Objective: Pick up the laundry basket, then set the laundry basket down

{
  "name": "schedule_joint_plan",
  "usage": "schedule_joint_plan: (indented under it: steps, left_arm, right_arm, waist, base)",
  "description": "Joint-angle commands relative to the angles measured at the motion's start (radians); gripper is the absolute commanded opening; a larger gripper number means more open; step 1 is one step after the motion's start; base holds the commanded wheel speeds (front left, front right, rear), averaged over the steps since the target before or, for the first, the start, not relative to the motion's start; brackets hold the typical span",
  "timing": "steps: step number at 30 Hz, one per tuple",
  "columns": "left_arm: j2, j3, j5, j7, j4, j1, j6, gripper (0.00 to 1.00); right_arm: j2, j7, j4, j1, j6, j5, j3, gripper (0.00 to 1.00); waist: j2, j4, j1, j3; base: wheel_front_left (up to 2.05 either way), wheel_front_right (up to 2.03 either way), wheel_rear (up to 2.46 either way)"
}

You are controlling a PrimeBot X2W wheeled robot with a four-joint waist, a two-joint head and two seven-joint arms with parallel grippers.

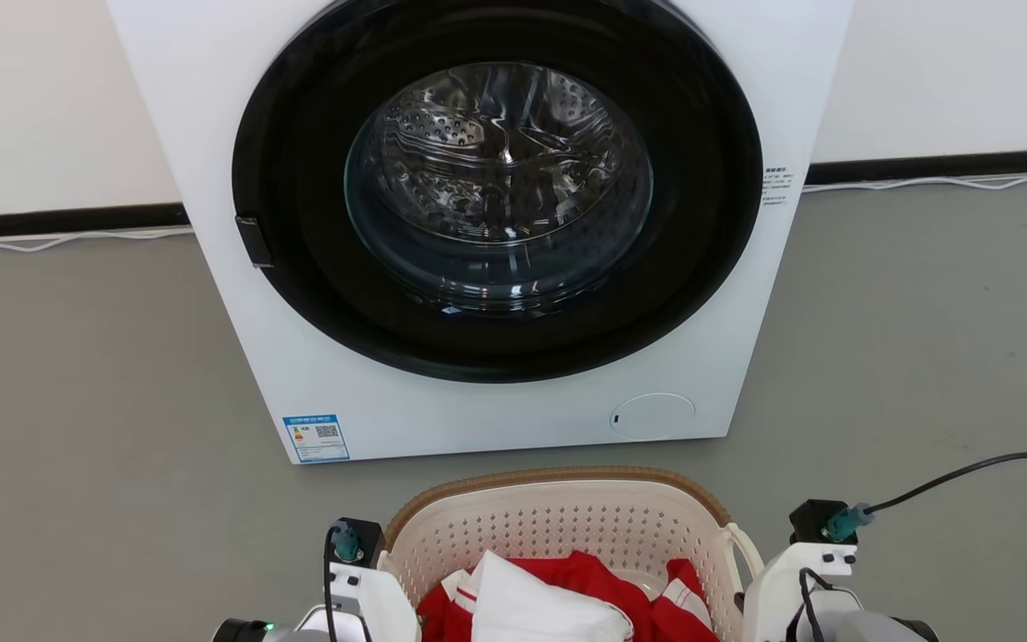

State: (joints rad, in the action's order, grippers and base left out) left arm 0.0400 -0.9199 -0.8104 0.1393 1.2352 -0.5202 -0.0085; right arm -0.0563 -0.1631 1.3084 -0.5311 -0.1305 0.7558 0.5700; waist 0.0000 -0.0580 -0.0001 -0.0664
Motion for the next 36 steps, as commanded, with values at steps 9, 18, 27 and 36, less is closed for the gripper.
schedule_joint_plan:
  steps: [9,18,27,36]
  left_arm:
    - [0.010,0.003,-0.013,-0.033,-0.003,-0.083,-0.002,0.00]
    - [0.010,0.003,-0.018,-0.074,0.007,-0.132,0.009,0.00]
    - [0.010,0.000,-0.010,-0.129,0.017,-0.220,0.025,0.00]
    - [0.010,-0.007,0.005,-0.181,0.030,-0.318,0.047,0.00]
  right_arm:
    - [0.006,0.054,-0.024,-0.057,0.000,0.046,0.059,0.00]
    - [0.006,0.103,-0.027,-0.091,0.000,0.089,0.088,0.00]
    - [0.006,0.173,-0.025,-0.192,0.000,0.112,0.111,0.00]
    - [0.006,0.227,-0.020,-0.283,0.000,0.113,0.130,0.00]
  waist:
    - [0.0000,0.006,0.0001,0.045]
    - [0.0000,0.019,0.0001,0.129]
    - [0.0000,0.033,0.0001,0.281]
    - [0.0000,0.041,0.0001,0.448]
  base:
    - [0.00,0.00,0.00]
    - [0.00,0.00,0.00]
    - [0.00,0.00,0.00]
    - [0.00,0.00,0.00]
